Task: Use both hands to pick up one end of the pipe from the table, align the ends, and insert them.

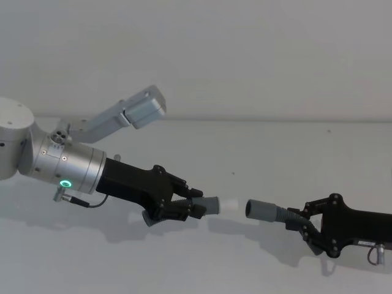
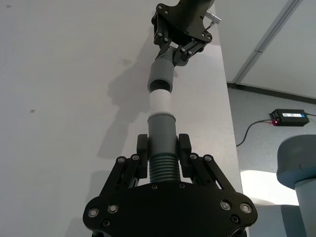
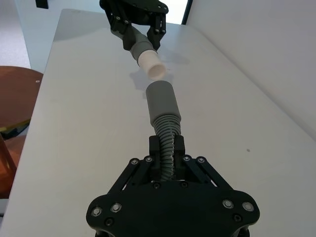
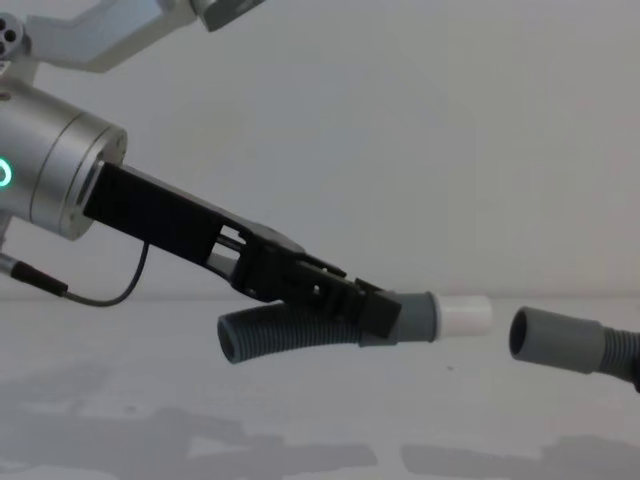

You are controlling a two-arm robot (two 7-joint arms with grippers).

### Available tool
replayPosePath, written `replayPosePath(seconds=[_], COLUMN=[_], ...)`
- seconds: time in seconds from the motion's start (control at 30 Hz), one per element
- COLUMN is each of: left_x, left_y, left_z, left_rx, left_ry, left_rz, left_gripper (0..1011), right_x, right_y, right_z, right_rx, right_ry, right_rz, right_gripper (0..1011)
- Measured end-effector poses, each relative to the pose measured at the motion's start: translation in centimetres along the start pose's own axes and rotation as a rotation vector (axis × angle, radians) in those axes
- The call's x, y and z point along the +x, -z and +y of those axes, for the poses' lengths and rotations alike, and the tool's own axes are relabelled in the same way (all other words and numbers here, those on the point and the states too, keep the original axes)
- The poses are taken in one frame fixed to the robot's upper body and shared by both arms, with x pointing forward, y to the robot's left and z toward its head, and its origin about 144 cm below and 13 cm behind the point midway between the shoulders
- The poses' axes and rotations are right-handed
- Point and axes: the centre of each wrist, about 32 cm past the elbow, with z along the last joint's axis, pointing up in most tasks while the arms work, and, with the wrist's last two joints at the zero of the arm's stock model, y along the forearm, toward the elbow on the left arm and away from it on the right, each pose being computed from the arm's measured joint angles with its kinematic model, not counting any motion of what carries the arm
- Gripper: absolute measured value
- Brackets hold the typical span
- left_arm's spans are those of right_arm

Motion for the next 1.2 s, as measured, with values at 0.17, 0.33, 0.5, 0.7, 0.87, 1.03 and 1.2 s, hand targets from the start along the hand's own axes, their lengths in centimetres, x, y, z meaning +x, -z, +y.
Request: replayPosePath(seconds=[0.17,0.33,0.5,0.7,0.87,1.03,1.2], left_x=[0.12,0.19,0.23,0.25,0.27,0.29,0.29], left_y=[0.01,0.03,0.04,0.0,-0.04,-0.05,-0.07], left_z=[-0.17,-0.31,-0.37,-0.43,-0.49,-0.54,-0.59], left_rx=[-0.002,-0.003,-0.002,0.005,0.013,0.017,0.018], left_ry=[0.011,0.019,0.023,0.027,0.031,0.033,0.036], left_rz=[0.005,0.009,0.011,0.015,0.019,0.022,0.023], left_gripper=[346,346,346,346,345,346,346], right_x=[0.02,0.01,-0.01,-0.04,-0.13,-0.22,-0.29], right_y=[-0.02,-0.09,-0.21,-0.38,-0.54,-0.69,-0.77], right_z=[0.02,0.08,0.09,0.07,0.07,0.1,0.14], right_rx=[0.0,0.001,0.001,0.0,0.002,0.005,0.006], right_ry=[-0.003,-0.008,-0.013,-0.017,-0.02,-0.023,-0.025], right_rz=[0.001,0.001,0.0,-0.001,-0.001,-0.002,-0.002], right_gripper=[136,136,136,136,136,136,136])
